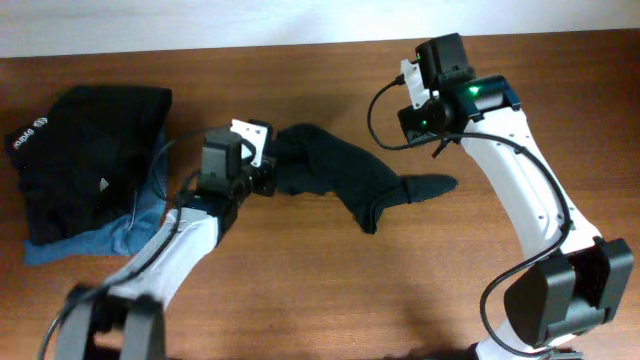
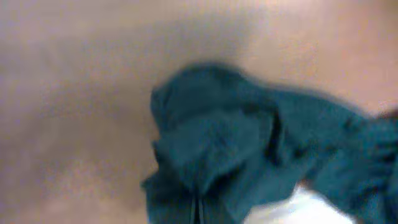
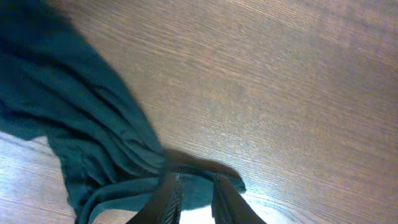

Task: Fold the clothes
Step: 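Grasp the shirt with the left gripper and lift it upward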

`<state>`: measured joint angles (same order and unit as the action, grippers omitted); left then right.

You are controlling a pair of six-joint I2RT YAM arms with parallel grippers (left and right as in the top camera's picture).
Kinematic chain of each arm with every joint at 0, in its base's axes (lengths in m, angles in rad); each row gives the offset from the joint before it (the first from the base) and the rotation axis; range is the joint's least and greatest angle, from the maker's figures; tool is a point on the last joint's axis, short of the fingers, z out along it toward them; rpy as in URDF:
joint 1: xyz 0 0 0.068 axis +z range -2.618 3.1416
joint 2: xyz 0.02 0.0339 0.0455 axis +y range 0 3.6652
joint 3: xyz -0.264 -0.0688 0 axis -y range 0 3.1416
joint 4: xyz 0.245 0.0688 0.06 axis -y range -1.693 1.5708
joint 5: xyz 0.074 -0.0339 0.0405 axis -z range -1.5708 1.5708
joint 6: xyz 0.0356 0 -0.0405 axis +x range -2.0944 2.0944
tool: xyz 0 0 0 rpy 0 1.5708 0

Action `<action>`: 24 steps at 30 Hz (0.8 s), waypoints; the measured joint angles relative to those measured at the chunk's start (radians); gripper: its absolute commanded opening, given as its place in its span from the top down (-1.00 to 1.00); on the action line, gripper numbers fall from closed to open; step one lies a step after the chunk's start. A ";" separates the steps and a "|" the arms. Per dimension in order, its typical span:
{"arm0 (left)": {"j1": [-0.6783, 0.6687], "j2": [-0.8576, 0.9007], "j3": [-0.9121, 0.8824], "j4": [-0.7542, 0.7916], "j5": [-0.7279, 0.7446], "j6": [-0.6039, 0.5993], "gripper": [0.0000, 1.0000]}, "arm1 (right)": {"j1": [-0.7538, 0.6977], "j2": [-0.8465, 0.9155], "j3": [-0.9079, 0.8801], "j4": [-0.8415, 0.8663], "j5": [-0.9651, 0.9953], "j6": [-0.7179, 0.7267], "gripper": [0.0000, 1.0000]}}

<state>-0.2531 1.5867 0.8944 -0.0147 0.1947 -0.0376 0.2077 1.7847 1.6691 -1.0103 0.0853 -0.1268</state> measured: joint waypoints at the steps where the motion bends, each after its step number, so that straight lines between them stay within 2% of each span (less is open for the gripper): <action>1: 0.000 -0.029 0.030 -0.047 0.000 0.000 0.99 | -0.005 0.000 0.000 -0.005 0.000 0.000 0.55; 6: 0.000 -0.174 0.222 -0.219 -0.011 0.014 0.99 | -0.023 0.000 0.001 -0.067 -0.006 0.000 0.54; 10: 0.000 -0.245 0.362 -0.278 -0.039 0.035 0.99 | -0.023 0.000 0.001 -0.113 -0.074 0.000 0.52; 12: 0.000 -0.259 0.410 -0.292 -0.047 0.041 0.99 | -0.023 0.000 0.001 -0.135 -0.119 -0.001 0.43; 18: 0.000 -0.257 0.431 -0.330 -0.058 0.045 0.99 | -0.023 0.000 0.000 -0.167 -0.298 -0.054 0.31; 24: 0.000 -0.253 0.443 -0.334 -0.065 0.054 0.99 | -0.022 0.000 -0.015 -0.157 -0.472 -0.139 0.29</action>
<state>-0.2531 1.3334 1.3369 -0.3489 0.1299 0.0162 0.1860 1.7847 1.6539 -1.1675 -0.3870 -0.2657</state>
